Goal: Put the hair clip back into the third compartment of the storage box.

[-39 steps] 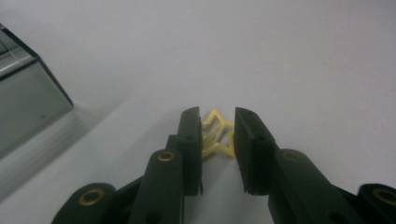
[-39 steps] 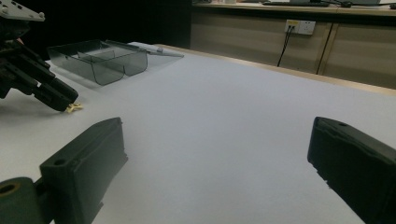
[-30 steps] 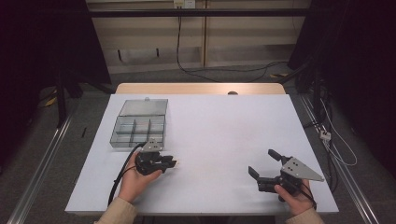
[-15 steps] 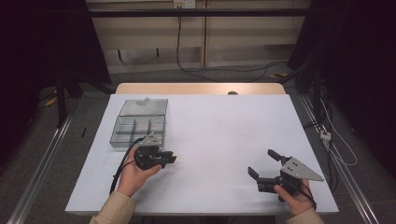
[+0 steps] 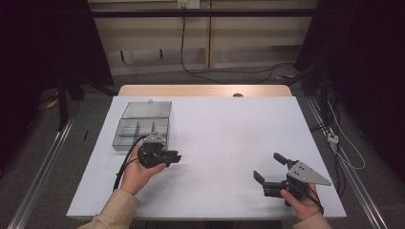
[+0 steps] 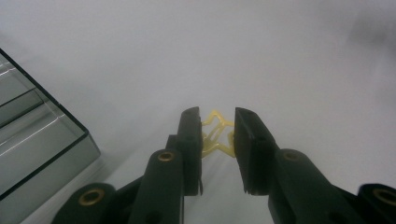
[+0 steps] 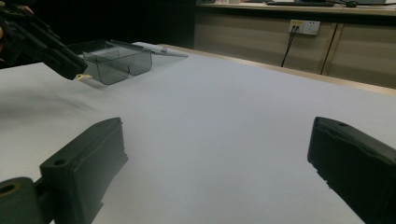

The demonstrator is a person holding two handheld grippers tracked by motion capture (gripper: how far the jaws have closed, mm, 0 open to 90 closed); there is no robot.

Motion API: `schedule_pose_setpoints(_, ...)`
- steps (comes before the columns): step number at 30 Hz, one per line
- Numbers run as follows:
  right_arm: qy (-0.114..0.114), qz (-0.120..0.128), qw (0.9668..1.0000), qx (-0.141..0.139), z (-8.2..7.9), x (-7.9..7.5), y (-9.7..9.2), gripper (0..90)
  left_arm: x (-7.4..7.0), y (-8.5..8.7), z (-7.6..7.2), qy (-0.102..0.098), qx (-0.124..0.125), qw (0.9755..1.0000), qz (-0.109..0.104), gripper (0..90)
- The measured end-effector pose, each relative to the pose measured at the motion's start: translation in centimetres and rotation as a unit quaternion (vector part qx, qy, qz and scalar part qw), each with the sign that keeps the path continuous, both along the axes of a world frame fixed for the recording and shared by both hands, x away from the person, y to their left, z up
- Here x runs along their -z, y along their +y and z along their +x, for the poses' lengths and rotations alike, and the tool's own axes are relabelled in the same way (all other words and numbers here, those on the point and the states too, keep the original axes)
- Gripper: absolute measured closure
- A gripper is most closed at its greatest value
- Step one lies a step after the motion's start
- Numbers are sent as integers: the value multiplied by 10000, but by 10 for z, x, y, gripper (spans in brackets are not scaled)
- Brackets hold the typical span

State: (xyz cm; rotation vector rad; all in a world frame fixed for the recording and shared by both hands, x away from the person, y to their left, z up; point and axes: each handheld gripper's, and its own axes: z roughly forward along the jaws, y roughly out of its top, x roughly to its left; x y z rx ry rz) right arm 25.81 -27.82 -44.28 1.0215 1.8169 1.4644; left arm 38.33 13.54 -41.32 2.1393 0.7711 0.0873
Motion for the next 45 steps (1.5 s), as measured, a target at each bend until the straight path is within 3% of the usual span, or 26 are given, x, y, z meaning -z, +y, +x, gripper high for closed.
schedule_pose_setpoints(15, -5, 3, 10000, -4, 0, 0, 0, 34, -10, -5, 10, 41, 57, 10000, 39, 729)
schedule_pose_setpoints(19, -7, 1, 10000, 0, 0, 0, 0, 34, -12, -6, 12, -27, -43, 10000, 50, 729)
schedule_pose_setpoints(29, 7, 7, 10000, -35, 0, 0, 0, 34, -20, -9, 20, -20, 21, 10000, 60, 729)
schedule_pose_setpoints(36, -2, 28, 10000, 4, 0, 0, -1, 31, -23, -11, 25, -45, -41, 10000, -39, 729)
schedule_pose_setpoints(44, 8, 34, 10000, -21, -1, 0, -2, 31, -27, -12, 31, -100, -146, 9998, 48, 729)
schedule_pose_setpoints(45, 4, 36, 10000, -22, -1, 0, -2, 31, -27, -12, 32, -51, -71, 10000, 12, 729)
